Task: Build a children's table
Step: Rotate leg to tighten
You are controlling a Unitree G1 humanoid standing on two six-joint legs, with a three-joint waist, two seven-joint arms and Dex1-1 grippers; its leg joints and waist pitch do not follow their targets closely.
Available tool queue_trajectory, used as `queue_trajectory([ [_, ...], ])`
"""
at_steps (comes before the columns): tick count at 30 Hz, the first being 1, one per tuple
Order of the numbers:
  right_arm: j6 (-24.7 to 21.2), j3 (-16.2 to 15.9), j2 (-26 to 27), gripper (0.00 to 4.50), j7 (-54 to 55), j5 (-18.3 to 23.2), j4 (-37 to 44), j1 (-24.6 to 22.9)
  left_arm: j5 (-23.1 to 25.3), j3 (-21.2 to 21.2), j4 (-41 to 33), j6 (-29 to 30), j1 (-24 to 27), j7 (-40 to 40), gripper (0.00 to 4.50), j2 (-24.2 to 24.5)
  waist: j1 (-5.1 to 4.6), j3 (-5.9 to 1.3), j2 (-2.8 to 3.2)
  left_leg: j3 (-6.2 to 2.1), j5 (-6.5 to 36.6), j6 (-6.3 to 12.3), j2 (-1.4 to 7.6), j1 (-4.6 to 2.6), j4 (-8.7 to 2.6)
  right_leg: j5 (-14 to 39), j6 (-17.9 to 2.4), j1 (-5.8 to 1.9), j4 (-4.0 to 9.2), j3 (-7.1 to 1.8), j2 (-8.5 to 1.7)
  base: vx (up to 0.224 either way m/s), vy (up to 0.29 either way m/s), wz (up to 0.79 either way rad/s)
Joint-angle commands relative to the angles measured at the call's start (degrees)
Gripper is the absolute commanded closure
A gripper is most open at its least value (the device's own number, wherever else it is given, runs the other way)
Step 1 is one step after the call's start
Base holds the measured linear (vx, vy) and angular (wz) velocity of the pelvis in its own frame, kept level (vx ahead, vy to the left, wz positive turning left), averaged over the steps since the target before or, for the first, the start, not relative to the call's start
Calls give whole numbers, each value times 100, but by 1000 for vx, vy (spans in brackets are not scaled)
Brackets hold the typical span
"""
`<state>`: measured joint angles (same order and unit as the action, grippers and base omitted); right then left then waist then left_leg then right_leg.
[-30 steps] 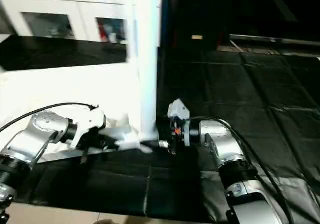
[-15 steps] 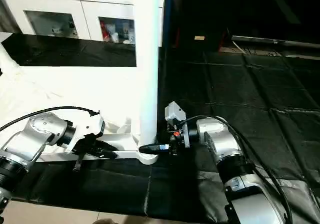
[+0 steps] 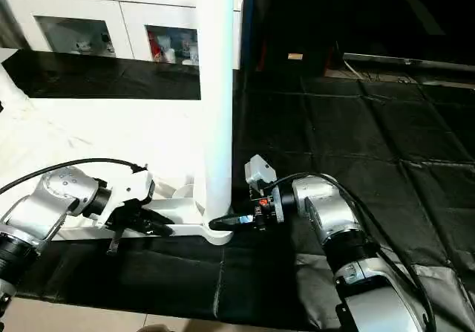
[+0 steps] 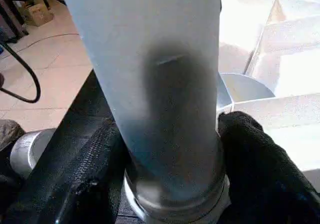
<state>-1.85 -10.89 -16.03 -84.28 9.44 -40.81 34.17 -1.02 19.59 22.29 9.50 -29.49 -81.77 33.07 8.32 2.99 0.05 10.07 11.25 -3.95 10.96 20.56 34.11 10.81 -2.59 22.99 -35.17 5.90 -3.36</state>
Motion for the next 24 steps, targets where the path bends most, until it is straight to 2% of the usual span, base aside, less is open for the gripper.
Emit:
queue_trajectory([
  [1, -26, -12, -7, 201, -45, 14, -31, 41, -54, 105, -49, -98, -92, -203, 450, -13, -26, -400, 14, -81, 574, 377, 312, -41, -363, 1099, -1052, -322, 385, -383, -580, 0, 0, 0],
  [4, -97, 7, 17, 201, 16, 64, 28, -5, -38, 47, 27, -7, -119, -40, 450, -65, -29, -401, 7, -81, 566, 376, 309, -39, -361, 1078, -1054, -327, 384, -381, -578, 0, 0, 0],
  [5, -132, 36, 44, 201, 82, 90, 58, -32, -33, 12, 57, 75, -134, 70, 450, -108, -24, -405, 52, -84, 564, 369, 308, -41, -356, 1063, -1059, -322, 380, -382, -578, 0, 0, 0],
  [7, -219, 148, 198, 201, 615, 73, 92, -123, -81, -170, 173, 451, -217, 526, 450, -333, -38, -396, 26, -79, 588, 326, 316, -52, -366, 1054, -1071, -315, 389, -385, -569, 0, 0, 0],
  [8, -219, 148, 198, 201, 615, 73, 92, -123, -81, -170, 173, 451, -217, 526, 450, -333, -36, -388, 25, -83, 689, 275, 308, -61, -369, 1218, -1056, -317, 413, -378, -581, 0, 0, 0],
  [10, -219, 235, 407, 201, 1402, -86, 9, -146, -63, -303, 281, 638, -312, 974, 450, -538, -54, -373, 34, -96, 781, 196, 295, -50, -381, 1499, -975, -326, 445, -371, -591, 0, 0, 0],
  [11, -283, 276, 555, 201, 1877, -175, -45, -148, -60, -399, 357, 808, -378, 1298, 450, -703, -99, -366, 16, -97, 840, 112, 297, -78, -398, 1639, -917, -313, 463, -385, -591, 0, 0, 0],
  [12, -332, 301, 653, 201, 2186, -231, -81, -148, -61, -464, 409, 927, -422, 1515, 450, -815, -108, -365, 13, -111, 842, 85, 284, -66, -400, 1688, -902, -331, 461, -376, -593, 0, 0, 0],
  [13, -448, 381, 833, 201, 2568, -219, -106, -127, -21, -546, 527, 1060, -512, 1891, 450, -997, -129, -372, 34, -121, 866, 40, 280, -75, -404, 1767, -859, -333, 473, -376, -604, 0, 0, 0],
  [14, -640, 489, 1089, 206, 3065, -185, -121, -82, 17, -633, 638, 1232, -617, 2320, 450, -1231, -186, -362, 16, -114, 901, 21, 270, -76, -405, 1797, -851, -327, 490, -381, -592, 0, 0, 0],
  [15, -687, 514, 1156, 206, 3190, -176, -123, -68, 31, -657, 665, 1273, -645, 2444, 450, -1293, -198, -358, 19, -114, 925, 24, 267, -89, -408, 1830, -854, -317, 505, -382, -589, 0, 0, 0],
  [16, -843, 603, 1445, 212, 3702, -159, -140, 6, 64, -783, 785, 1466, -789, 2990, 450, -1594, -225, -370, 27, -113, 867, 47, 255, -60, -396, 1761, -845, -345, 502, -386, -593, 0, 0, 0],
  [17, -843, 603, 1445, 215, 3702, -159, -140, 6, 64, -783, 785, 1466, -789, 2990, 450, -1594, -225, -370, 27, -113, 867, 47, 255, -60, -396, 1761, -845, -345, 502, -386, -593, 0, 0, 0],
  [18, -899, 632, 1565, 217, 3918, -166, -154, 42, 74, -836, 821, 1569, -848, 3204, 450, -1723, -224, -370, 29, -110, 877, 48, 259, -93, -391, 1747, -860, -322, 511, -386, -595, 0, 0, 0],
  [19, -969, 670, 1752, 217, 4374, -240, -240, 134, 128, -908, 889, 1634, -949, 3604, 450, -1930, -231, -373, 36, -112, 820, 65, 254, -74, -394, 1657, -878, -335, 495, -385, -589, 0, 0, 0],
  [21, -980, 651, 1833, 217, 4634, -334, -296, 190, 168, -906, 901, 1674, -996, 3777, 450, -2033, -252, -376, 18, -113, 790, 78, 250, -67, -396, 1553, -892, -340, 490, -383, -581, 0, 0, 0],
  [24, -832, 518, 1929, 217, 4811, -535, -364, 260, 226, -934, 925, 1763, -1094, 4067, 450, -2246, -261, -380, 26, -101, 765, 126, 246, -59, -383, 1427, -902, -340, 481, -386, -583, 0, 0, 0],
])
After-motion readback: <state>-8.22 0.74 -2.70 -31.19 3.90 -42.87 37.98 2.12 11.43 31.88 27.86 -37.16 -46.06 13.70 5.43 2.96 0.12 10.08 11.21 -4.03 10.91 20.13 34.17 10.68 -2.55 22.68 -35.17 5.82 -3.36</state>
